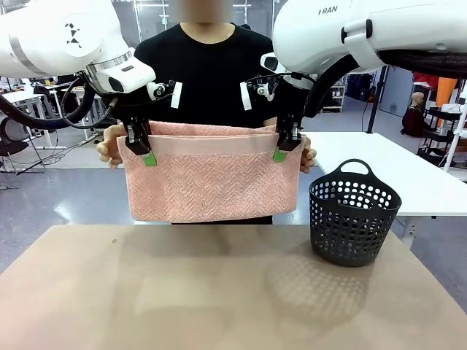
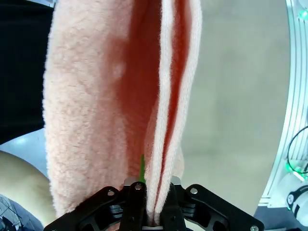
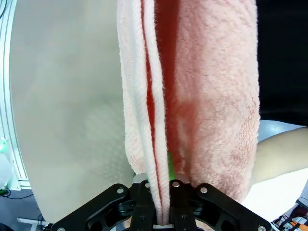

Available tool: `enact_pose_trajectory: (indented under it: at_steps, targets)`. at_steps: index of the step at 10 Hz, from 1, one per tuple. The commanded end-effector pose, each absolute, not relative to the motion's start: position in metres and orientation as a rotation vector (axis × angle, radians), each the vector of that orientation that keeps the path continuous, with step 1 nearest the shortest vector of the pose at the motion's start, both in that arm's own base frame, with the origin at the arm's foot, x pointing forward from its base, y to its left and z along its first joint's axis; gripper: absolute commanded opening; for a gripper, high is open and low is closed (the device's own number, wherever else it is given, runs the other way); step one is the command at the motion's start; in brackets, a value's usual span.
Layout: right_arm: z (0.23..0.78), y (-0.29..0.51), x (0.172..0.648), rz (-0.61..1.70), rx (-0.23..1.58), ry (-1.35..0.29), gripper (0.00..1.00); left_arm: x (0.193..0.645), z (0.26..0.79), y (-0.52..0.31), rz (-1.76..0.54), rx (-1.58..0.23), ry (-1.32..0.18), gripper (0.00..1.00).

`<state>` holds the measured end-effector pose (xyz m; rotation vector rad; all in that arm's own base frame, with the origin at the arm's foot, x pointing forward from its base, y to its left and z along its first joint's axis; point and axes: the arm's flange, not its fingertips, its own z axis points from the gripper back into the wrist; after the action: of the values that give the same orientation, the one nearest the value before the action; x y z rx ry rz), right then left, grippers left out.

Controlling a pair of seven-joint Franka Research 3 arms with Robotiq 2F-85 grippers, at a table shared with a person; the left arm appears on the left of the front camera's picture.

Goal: Fold the towel.
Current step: Release the end of the 100 cm Hotel Towel you were holding.

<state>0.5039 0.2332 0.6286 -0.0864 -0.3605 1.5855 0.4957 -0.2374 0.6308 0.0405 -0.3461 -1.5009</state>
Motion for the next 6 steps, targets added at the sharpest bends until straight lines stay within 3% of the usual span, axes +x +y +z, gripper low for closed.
enact_pose_trajectory:
  at_steps: [1, 6]
  targets:
    - [0.6307, 0.2326, 0.5036, 1.589, -0.099, -0.361, 0.0, 0.4954, 0.6326, -0.2358, -1.502, 0.046, -0.348, 0.0]
    - [0.6307, 0.2326, 0.5036, 1.589, -0.099, -0.361, 0.0, 0.4954, 0.6326, -0.2358, -1.502, 0.046, -0.348, 0.0]
